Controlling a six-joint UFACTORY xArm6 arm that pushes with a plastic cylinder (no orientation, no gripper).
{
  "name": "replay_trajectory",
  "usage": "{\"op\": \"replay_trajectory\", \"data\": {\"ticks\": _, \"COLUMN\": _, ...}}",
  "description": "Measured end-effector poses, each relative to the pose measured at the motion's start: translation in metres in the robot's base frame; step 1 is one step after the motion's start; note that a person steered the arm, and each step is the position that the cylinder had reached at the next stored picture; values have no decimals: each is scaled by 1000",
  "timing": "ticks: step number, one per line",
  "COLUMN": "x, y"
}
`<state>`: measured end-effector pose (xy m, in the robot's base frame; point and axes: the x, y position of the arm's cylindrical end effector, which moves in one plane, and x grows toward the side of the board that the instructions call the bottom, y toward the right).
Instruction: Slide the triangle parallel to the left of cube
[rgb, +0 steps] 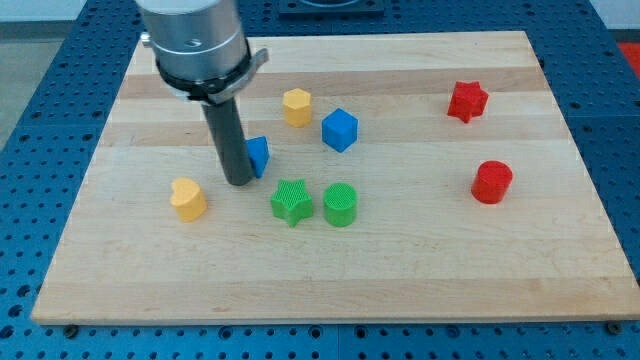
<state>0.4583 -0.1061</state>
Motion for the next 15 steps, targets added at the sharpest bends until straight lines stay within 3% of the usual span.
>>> {"op": "replay_trajectory", "data": {"ticks": 9, "x": -30, "y": -7}}
{"op": "replay_trajectory", "data": {"ticks": 11, "x": 38, "y": -6}}
{"op": "replay_trajectory", "data": {"ticks": 12, "x": 40, "y": 37}}
{"op": "replay_trajectory", "data": {"ticks": 15, "x": -10, "y": 32}}
